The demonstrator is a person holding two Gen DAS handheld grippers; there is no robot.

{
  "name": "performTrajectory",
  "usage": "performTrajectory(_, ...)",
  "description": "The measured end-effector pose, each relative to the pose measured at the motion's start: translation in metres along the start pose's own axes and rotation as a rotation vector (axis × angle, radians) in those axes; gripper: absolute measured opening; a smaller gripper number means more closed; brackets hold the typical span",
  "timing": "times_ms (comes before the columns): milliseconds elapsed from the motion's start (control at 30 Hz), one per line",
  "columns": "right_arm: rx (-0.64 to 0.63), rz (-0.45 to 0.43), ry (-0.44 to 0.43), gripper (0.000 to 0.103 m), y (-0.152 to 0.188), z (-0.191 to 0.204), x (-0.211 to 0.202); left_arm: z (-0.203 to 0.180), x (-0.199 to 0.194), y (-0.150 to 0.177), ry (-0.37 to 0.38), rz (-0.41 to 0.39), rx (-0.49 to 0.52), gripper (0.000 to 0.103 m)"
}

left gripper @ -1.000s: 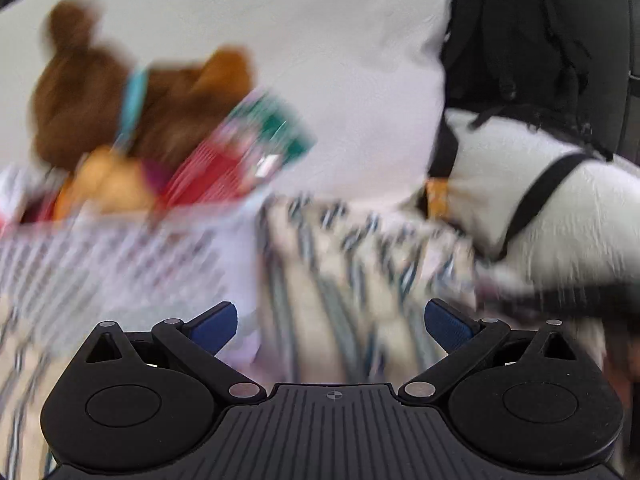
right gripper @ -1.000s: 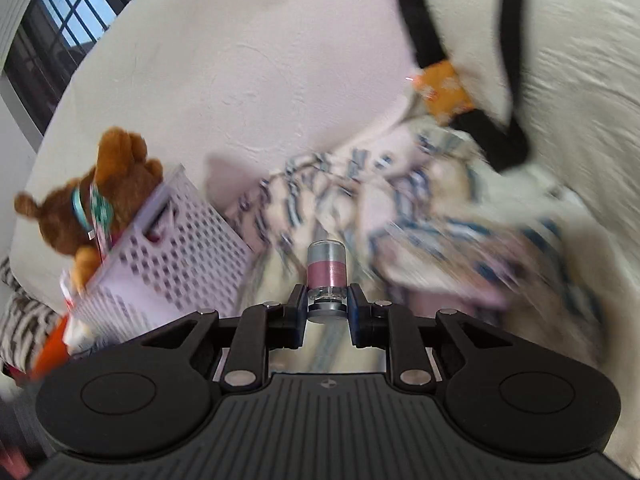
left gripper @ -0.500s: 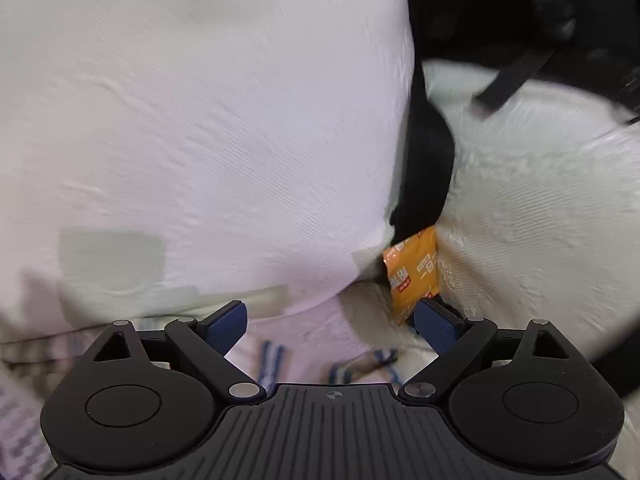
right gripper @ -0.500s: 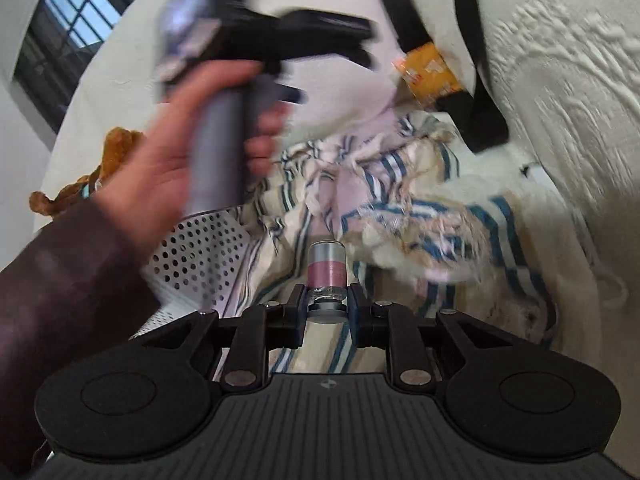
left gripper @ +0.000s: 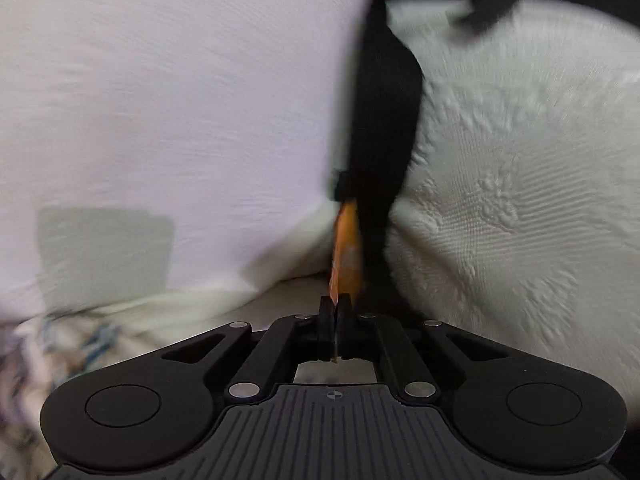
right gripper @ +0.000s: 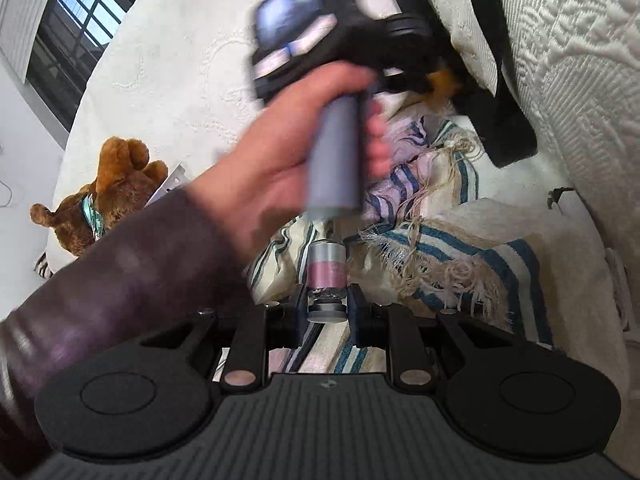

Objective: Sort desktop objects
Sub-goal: 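Drop the pink-labelled bottle into the basket with the right gripper while the left grasps the orange packet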

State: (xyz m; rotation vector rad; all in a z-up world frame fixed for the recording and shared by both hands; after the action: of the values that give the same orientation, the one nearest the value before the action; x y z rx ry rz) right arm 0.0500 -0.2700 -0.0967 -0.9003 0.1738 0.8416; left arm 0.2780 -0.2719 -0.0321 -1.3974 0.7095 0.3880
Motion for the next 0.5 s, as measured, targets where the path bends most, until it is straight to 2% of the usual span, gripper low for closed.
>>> performTrajectory(67,-0.009,-0.013,0.015,0.024,0.001,0.003,-0.004,0.017,-0.041,0.006,-0.006,-0.028,-0.023,0.0)
performTrajectory(200,-0.028,-0.031,0.061,0.024,0.007,0.011,-0.008,0.054,-0.14,0.024,0.042,-0.084,-0.049,0.0)
performTrajectory(267,-0.036,-0.041,0.07,0.024,0.012,0.021,-0.011,0.073,-0.196,0.043,0.06,-0.121,-0.035,0.0)
performTrajectory(367,-0.073,-0.064,0.039,0.024,0.023,0.048,-0.018,0.109,-0.266,0.078,0.06,-0.16,-0.049,0.0)
performTrajectory(500,-0.141,-0.081,-0.003,0.024,0.04,0.092,-0.02,0.173,-0.326,0.12,-0.014,-0.164,-0.098,0.0)
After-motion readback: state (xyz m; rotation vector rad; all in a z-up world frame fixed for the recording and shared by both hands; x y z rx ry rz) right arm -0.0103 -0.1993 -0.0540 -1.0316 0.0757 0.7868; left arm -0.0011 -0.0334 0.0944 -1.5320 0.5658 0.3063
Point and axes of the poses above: each gripper's, at about its wrist camera, not at the fingertips, and x roughly the way its jaws point, z to its left, y to its underside, the point moved 4 cm from there along x, roughly the way its jaws point
